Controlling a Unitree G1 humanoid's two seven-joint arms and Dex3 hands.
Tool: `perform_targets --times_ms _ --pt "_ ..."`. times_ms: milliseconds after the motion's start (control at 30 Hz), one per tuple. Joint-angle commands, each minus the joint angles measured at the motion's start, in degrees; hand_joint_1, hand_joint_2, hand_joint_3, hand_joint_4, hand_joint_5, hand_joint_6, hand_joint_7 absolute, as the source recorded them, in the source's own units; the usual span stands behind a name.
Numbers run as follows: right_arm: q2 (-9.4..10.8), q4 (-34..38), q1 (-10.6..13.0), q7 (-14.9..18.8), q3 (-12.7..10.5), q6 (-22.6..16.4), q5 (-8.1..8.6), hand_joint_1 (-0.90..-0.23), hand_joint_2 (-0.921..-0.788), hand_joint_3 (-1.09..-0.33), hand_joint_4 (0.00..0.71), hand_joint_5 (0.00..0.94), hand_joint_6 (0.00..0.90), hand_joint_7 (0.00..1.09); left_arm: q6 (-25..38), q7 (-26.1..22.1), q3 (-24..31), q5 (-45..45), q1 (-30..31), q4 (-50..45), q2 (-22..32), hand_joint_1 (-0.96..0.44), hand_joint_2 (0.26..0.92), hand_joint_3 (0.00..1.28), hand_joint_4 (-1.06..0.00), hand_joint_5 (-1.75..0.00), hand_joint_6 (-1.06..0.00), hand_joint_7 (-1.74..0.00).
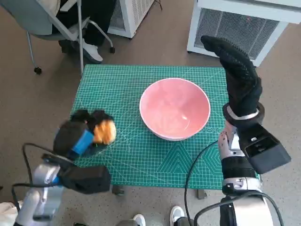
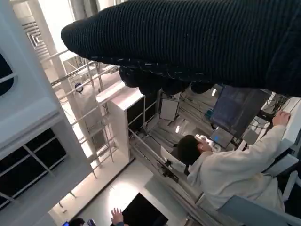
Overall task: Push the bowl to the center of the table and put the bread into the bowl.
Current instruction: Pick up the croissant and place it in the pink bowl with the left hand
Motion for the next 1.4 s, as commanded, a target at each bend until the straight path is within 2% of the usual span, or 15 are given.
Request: perform_targets --times_ms 33,233,500,767,900,1067,1233,1267,1333,1400 --pt "-0.1 0.6 0.8 0.2 0.0 0.1 -0.22 -0.587 -0.921 -0.806 0.186 0.108 -0.001 0.62 0.3 0.3 1.7 -0.6 -4.8 -2.4 -0.6 0.00 0.921 0.10 -0.69 -1.14 -0.53 -1.27" --pt "-0.3 0.4 0.6 0.1 -0.1 0.2 -0.28 -0.583 -0.921 -0.815 0.179 0.115 -0.001 0.61 1.4 -1.2 1.8 -1.8 -12.5 -3.7 -1.9 0.00 0.921 0.08 -0.73 -1.10 -0.57 -1.25" --pt "-0.3 0.8 0.3 0.6 -0.1 0.0 0.10 -0.583 -0.921 -0.816 0.173 0.126 -0.001 0.61 3.4 -2.0 -2.5 0.2 -24.2 -2.1 -6.2 0.00 0.920 0.07 -0.73 -1.07 -0.58 -1.26" --pt "-0.3 1.1 0.1 0.7 -0.2 0.0 0.31 -0.572 -0.921 -0.813 0.168 0.137 -0.001 0.60 0.6 0.1 -9.0 1.8 -34.0 8.3 -11.4 0.00 0.920 0.06 -0.74 -1.03 -0.60 -1.27" --pt "-0.3 0.7 0.2 0.2 -0.2 -0.1 -0.05 -0.571 -0.921 -0.811 0.167 0.143 -0.001 0.60 -0.5 -0.9 -12.2 2.1 -38.6 14.4 -13.6 0.00 0.920 0.05 -0.74 -1.01 -0.61 -1.28" --pt "-0.4 -0.5 0.7 -0.2 -0.2 0.1 -0.22 -0.569 -0.921 -0.820 0.159 0.152 -0.001 0.60 -1.1 -3.0 -15.1 2.1 -42.3 19.8 -15.2 0.00 0.920 0.05 -0.76 -0.97 -0.61 -1.30" --pt "-0.7 -1.4 1.1 -0.1 -0.2 0.5 -0.01 -0.577 -0.921 -0.825 0.147 0.170 -0.001 0.60 -2.3 -2.5 -17.4 2.2 -44.8 26.8 -17.2 0.00 0.920 0.04 -0.76 -0.95 -0.64 -1.29" --pt "-0.7 -1.5 1.1 0.0 -0.2 0.5 0.03 -0.578 -0.921 -0.824 0.136 0.192 -0.001 0.60 -2.6 -2.3 -17.7 2.2 -45.2 28.0 -17.5 0.00 0.920 0.03 -0.76 -0.95 -0.64 -1.29" --pt "-0.8 -2.0 1.3 -0.1 -0.2 0.6 -0.09 -0.578 -0.921 -0.825 0.059 0.342 -0.001 0.60 -2.7 -2.5 -18.5 2.2 -46.3 31.1 -18.2 0.00 0.920 0.03 -0.77 -0.95 -0.64 -1.28" --pt "-0.8 -2.2 1.4 -0.4 -0.2 0.6 -0.42 -0.576 -0.921 -0.827 0.030 0.400 -0.001 0.60 -2.2 -3.3 -19.1 1.9 -47.5 34.4 -19.1 0.00 0.920 0.04 -0.76 -0.98 -0.62 -1.28"
